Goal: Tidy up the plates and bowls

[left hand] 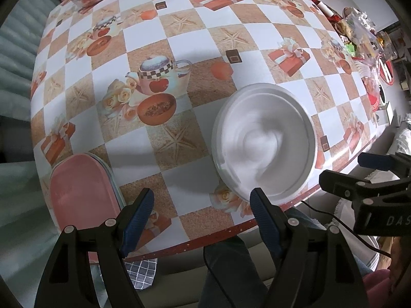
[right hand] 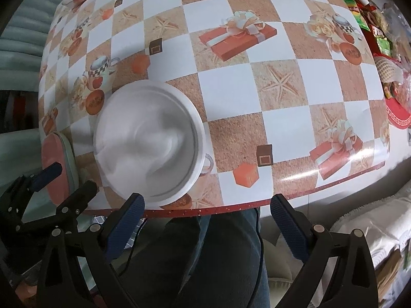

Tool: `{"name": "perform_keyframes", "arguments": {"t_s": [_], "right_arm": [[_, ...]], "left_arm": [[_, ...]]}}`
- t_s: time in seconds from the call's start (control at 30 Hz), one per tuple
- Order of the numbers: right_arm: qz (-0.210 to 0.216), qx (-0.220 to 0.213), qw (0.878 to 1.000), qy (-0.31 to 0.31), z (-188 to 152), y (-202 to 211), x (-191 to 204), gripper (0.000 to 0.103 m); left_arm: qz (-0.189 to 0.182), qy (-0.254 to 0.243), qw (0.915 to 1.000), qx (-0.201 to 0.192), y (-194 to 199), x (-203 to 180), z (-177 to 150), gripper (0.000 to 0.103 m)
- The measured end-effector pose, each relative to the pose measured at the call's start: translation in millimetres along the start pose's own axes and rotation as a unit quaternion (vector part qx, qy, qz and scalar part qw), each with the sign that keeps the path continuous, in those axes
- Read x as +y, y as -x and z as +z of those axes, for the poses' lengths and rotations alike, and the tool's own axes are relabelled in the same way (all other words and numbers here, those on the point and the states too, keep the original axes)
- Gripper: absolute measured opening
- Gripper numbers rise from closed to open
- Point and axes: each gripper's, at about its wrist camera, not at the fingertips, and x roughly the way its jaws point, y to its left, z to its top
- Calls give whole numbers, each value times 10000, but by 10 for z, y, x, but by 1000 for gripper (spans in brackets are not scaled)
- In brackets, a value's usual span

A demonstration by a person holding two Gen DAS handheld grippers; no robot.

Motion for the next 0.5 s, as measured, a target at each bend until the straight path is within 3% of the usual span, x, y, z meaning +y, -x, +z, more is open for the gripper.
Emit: {"name": "perform_keyframes", "arguments": {"t_s": [0.5], "right_arm": [[29, 2, 9999, -170, -45, -8, -119, 99]], "left_arm": [[44, -104, 9999, 36, -22, -56, 27, 80]]}}
